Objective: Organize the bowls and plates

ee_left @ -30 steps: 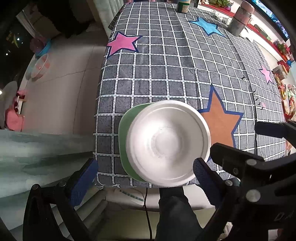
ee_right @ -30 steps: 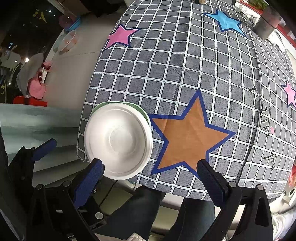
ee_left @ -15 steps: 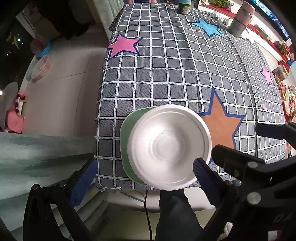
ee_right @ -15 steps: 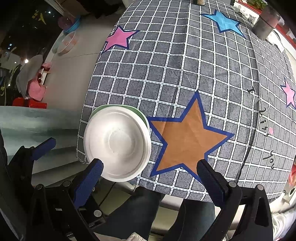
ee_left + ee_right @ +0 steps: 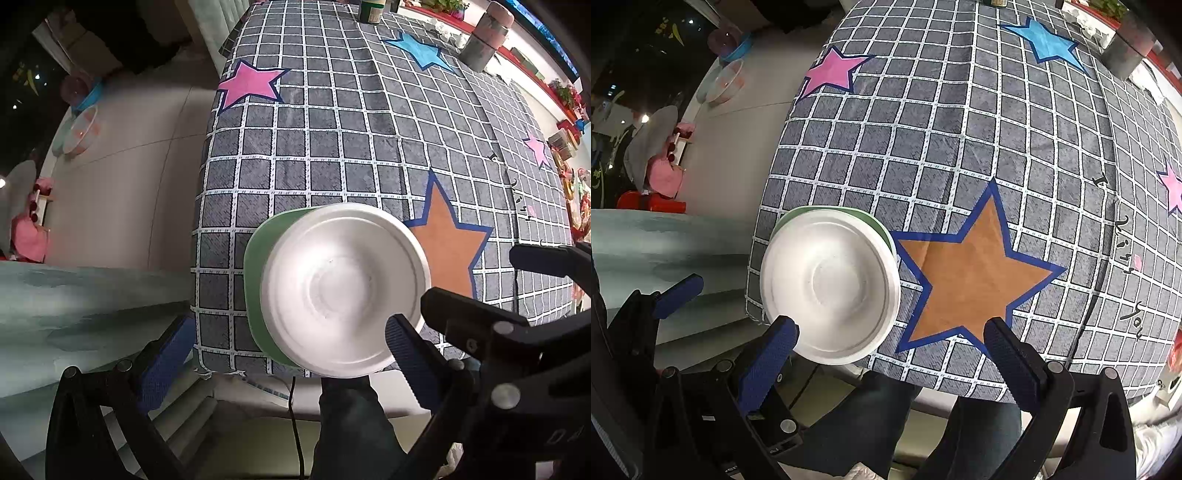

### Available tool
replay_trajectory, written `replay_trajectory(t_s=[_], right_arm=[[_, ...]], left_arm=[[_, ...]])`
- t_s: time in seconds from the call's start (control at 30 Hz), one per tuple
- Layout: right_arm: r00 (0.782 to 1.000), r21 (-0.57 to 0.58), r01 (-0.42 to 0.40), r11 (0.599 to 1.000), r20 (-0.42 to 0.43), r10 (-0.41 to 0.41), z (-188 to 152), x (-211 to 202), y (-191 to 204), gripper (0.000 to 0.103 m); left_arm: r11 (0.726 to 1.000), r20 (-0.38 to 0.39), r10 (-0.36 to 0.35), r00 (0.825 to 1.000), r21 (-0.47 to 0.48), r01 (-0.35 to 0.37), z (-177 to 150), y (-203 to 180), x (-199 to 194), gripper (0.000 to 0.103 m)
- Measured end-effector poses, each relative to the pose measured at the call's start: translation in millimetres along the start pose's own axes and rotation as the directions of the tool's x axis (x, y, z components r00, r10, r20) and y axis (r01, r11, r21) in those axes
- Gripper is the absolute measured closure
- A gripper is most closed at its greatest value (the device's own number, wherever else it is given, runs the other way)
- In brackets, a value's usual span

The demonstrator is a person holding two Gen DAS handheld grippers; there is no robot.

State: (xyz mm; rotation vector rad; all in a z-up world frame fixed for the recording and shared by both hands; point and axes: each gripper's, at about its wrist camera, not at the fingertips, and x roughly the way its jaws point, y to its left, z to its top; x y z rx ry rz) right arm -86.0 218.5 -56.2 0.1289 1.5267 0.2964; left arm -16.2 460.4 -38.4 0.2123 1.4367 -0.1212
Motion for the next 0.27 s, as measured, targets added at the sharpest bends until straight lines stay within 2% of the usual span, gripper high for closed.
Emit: replay_trajectory(t_s=[0.27], right_arm=[[1.000, -0.011, -0.010, 1.000, -0.021, 0.010, 5.2, 4.1, -1.1, 0.000]], left_arm=[[0.999, 0.004, 0.006, 1.000, -0.044, -0.006, 1.3, 7.4, 2.3, 0.000]])
